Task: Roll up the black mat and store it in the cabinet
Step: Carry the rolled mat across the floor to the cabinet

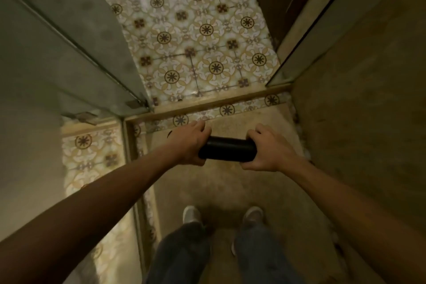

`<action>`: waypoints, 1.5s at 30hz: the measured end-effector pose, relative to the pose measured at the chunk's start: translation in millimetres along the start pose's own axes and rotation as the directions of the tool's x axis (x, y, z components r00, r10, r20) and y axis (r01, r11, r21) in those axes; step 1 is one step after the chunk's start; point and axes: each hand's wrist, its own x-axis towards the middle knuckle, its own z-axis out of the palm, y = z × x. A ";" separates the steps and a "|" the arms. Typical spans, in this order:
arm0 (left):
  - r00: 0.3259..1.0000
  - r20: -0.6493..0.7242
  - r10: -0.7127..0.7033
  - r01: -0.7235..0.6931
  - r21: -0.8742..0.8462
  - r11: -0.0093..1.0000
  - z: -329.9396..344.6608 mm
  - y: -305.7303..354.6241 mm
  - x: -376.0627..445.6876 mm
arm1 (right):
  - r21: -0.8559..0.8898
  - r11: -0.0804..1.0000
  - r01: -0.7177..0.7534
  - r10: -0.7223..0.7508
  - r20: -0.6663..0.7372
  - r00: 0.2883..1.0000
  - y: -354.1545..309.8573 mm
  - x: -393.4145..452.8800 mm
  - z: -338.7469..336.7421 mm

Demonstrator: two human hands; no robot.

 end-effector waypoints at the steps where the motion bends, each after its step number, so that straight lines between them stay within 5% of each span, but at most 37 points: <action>1: 1.000 0.010 -0.003 0.003 -0.008 1.000 -18.4 6.8 -15.0 | 0.004 1.000 -0.008 0.008 0.005 1.000 -11.9 -16.1 -15.4; 11: 0.992 -0.060 -0.110 0.105 -0.069 0.992 -106.1 59.4 -150.7 | -0.023 0.997 0.068 -0.068 -0.001 0.998 -93.4 -117.7 -102.5; 26: 0.979 -0.126 -0.162 0.153 -0.077 0.985 -169.0 29.0 -209.1 | -0.134 0.983 0.125 -0.137 -0.082 0.987 -157.5 -118.1 -171.2; 36: 0.970 -0.200 -0.138 0.132 -0.044 0.990 -219.5 -14.4 -178.0 | -0.149 0.981 0.121 -0.140 -0.130 0.981 -157.3 -76.9 -228.4; 45: 0.983 -0.117 -0.143 0.138 -0.050 0.989 -270.8 -81.9 -67.1 | -0.152 0.975 0.162 -0.178 -0.102 0.979 -97.8 41.4 -285.6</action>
